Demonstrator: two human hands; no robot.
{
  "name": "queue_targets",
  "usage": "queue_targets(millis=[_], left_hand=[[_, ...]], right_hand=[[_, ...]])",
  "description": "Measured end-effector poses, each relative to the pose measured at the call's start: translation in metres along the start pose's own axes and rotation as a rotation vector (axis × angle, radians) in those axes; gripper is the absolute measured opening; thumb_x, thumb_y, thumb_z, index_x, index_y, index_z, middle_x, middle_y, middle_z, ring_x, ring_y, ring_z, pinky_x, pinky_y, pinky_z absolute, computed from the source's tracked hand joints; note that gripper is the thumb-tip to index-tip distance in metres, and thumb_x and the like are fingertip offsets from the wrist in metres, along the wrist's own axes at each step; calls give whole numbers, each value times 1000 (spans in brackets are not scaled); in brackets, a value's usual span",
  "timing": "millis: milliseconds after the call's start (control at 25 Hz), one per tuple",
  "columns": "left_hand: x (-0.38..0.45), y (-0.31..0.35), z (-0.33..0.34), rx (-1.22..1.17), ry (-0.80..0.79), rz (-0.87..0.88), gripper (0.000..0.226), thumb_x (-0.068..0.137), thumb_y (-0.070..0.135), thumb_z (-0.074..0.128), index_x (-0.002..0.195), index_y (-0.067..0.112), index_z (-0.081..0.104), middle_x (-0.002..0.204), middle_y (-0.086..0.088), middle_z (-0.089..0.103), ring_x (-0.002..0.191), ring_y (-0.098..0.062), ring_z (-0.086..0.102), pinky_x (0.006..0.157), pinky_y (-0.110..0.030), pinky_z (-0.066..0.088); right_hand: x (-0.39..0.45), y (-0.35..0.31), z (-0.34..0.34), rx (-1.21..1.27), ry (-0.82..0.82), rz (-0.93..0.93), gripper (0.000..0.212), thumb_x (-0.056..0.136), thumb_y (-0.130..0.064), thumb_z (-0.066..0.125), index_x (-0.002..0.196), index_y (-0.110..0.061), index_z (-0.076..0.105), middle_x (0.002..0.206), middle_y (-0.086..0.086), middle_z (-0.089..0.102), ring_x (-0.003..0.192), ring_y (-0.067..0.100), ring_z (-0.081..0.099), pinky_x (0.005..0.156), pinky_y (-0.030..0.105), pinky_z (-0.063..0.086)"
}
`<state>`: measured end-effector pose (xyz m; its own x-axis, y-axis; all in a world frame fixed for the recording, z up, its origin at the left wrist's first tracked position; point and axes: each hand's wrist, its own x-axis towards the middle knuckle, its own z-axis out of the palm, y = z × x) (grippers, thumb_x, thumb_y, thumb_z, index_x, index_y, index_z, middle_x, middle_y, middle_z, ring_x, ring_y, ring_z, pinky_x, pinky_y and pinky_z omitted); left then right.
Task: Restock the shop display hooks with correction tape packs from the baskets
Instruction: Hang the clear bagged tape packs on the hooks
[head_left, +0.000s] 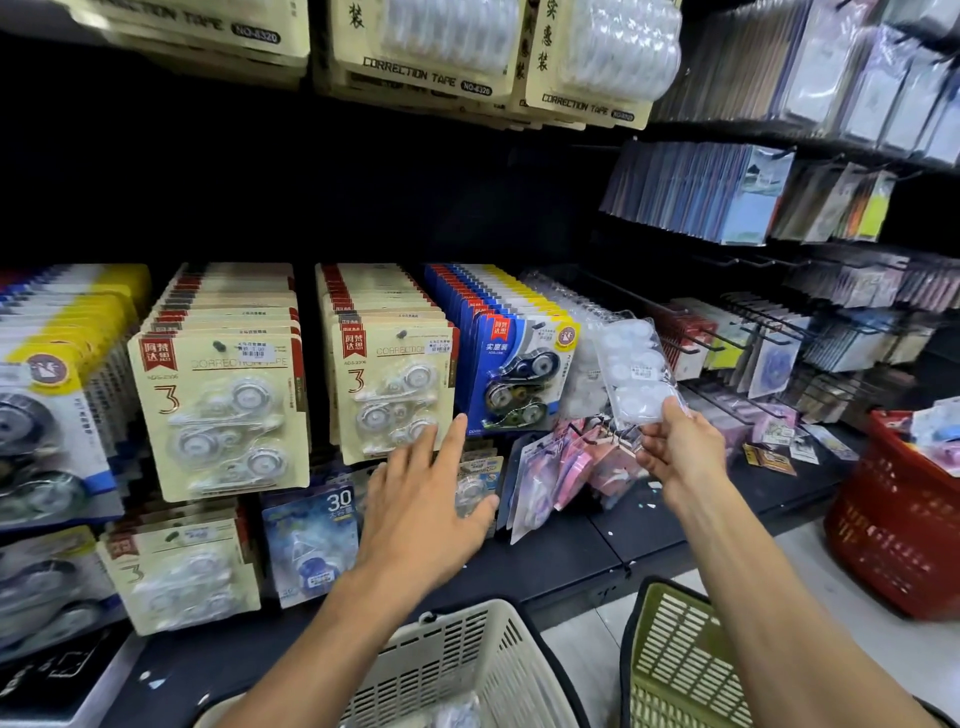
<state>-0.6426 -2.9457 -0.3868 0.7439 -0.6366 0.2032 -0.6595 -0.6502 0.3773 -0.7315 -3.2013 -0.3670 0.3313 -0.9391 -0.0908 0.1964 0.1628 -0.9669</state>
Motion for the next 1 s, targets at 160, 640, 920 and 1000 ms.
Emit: queue_targets(millis=[160,640,920,1000], left_hand=[[0,0,2,5,3,-5,88,97,63,46,162,34,-6,171,0,6,155,-24,11,123,-41,16],[2,-3,7,-8,35,12,88,97,63,46,162,34,-5,171,2,9,154,-23,14,123,-41,18],[2,-2,6,38,51,-5,91,94,68,44,161,35,-9,170,0,10,153,-25,15,124,-45,18],[2,-3,5,37,52,-11,93,93,70,45,161,35,-9,170,0,11,153,-25,16,123,-45,18]], right_hand=[[5,1,-1,-27,46,20,23,103,-20,52,81,-12,51,65,6,51,28,4,42,32,16,39],[12,2,-11,70,95,-20,28,98,-17,57,71,-10,53,55,5,47,30,7,38,35,18,34],[15,4,-7,96,88,-79,23,99,-18,56,77,-12,54,58,5,51,38,9,46,36,19,38],[16,6,-6,64,103,-59,23,100,-18,55,78,-12,53,60,6,51,35,8,45,34,19,37]])
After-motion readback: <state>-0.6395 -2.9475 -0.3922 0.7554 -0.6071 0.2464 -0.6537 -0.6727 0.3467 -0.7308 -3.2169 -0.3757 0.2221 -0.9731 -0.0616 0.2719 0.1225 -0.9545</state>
